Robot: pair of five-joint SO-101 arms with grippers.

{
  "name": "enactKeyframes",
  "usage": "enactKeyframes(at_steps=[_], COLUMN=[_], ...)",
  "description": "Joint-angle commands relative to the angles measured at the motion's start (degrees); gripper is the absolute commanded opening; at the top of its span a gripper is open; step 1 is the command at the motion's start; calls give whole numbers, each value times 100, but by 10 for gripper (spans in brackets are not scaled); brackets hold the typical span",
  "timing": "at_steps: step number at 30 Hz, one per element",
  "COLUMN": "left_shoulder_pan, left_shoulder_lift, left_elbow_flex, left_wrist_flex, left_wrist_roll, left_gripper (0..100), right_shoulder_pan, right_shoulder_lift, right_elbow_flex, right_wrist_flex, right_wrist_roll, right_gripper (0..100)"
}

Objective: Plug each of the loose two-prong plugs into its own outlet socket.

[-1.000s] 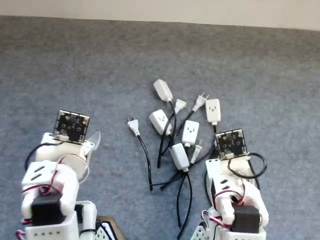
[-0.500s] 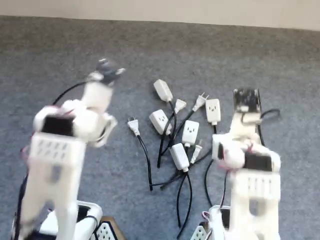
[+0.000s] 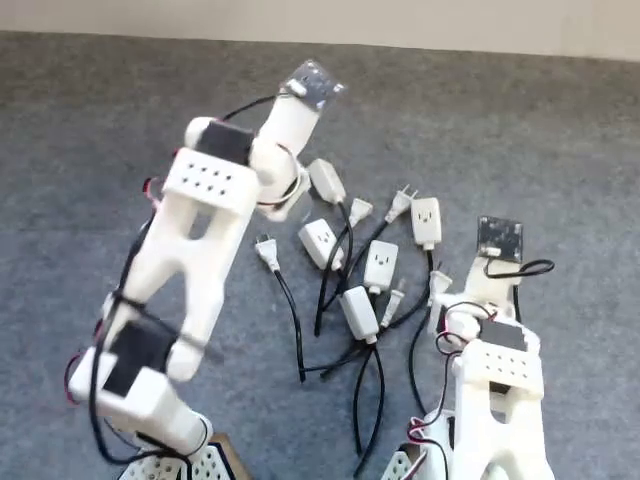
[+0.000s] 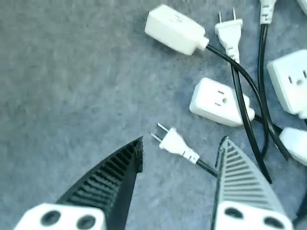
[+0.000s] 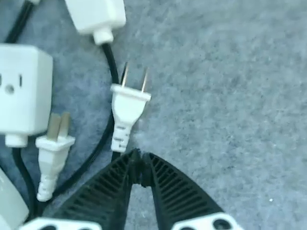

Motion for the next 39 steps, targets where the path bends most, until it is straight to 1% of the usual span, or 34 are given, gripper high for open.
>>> enactKeyframes(at_steps=[1,4,9,11,15,16,21,24,27,32,35,39], left_shoulder_pan=[321,462,681,699,576,523,224,207,277,470,514,558], left_shoulder_lift=[629,954,1297,1499,1877,1947,2185,2281,2325,2352,2360,2484], left_elbow_flex=[-488,-708,-857,-875,-892,-892,-884,-892,-848,-848,-840,-769], left_wrist_flex=[-97,-79,-88,-88,-404,-519,-1187,-1275,-1248,-765,-651,-703], left_wrist_roll=[44,35,9,-176,-158,-53,1371,2004,2365,2866,3015,3051], left_gripper=[256,256,254,253,253,253,253,253,252,252,252,252], right_shoulder_pan=[-66,-31,365,479,479,470,207,171,171,171,163,163], right_shoulder_lift=[4,4,4,4,4,4,4,4,4,4,4,4], right_elbow_flex=[-13,-13,-4,-13,-13,-13,22,22,22,13,4,4], right_wrist_flex=[-286,-286,-286,-286,-286,-286,-295,-295,-295,-295,-295,-295], right_wrist_roll=[-229,-255,-448,-475,-466,-466,-466,-466,-466,-466,-466,-457], right_gripper=[10,10,10,10,10,10,10,10,10,10,10,10])
